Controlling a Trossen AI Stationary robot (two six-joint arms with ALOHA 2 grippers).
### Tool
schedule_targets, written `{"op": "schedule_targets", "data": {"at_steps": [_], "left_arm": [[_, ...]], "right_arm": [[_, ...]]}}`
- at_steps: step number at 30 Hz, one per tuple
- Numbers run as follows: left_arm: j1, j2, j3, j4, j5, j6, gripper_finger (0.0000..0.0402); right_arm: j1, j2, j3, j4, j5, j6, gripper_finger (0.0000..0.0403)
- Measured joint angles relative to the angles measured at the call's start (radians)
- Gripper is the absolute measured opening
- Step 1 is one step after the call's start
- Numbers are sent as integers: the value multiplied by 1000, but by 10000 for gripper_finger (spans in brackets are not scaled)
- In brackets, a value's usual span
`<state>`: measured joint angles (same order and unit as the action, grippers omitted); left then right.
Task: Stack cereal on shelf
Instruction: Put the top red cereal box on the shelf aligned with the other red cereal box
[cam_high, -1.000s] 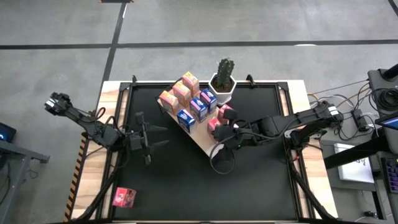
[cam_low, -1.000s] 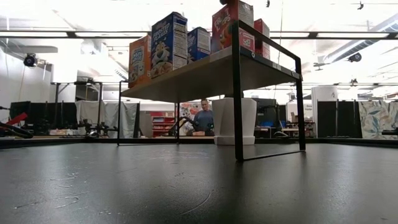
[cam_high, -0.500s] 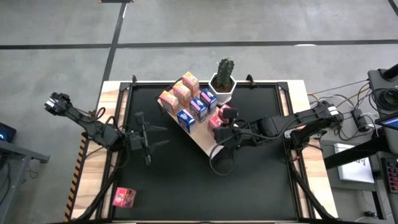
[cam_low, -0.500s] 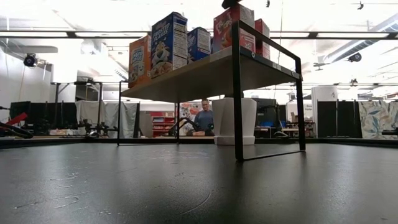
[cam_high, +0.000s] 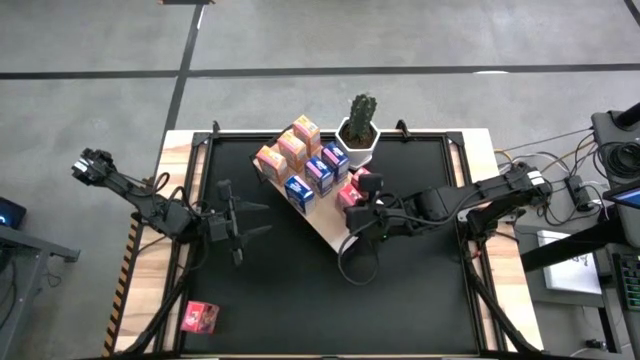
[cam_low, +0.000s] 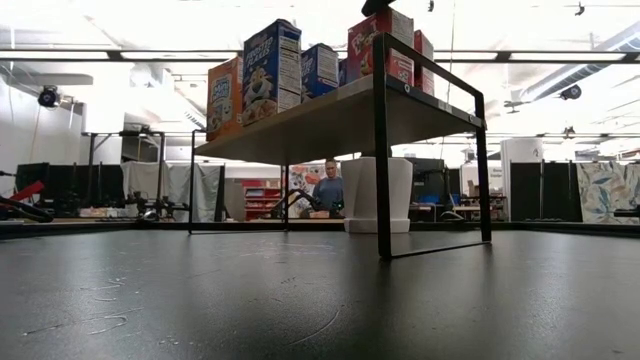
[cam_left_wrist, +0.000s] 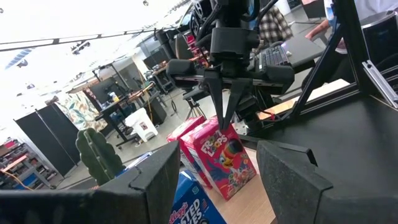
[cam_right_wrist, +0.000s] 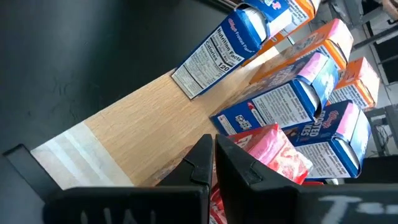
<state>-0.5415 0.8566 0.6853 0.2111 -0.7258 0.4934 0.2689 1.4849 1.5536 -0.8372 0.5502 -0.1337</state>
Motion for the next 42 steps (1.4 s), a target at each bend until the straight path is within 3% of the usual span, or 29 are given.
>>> {"op": "schedule_targets", "data": {"at_steps": [11, 22, 34, 42], "left_arm": [[0, 0, 0, 0, 0, 0, 197], [0, 0, 0, 0, 0, 0, 197], [0, 0, 0, 3, 1, 0, 197], [0, 0, 0, 3, 1, 6, 197]], "right_arm": [[6, -10, -1, -1, -1, -47, 9], [8, -11, 49, 20, 0, 36, 9], [-101, -9, 54, 65, 0, 24, 9], [-111, 2, 49, 64, -51, 8, 9]]}}
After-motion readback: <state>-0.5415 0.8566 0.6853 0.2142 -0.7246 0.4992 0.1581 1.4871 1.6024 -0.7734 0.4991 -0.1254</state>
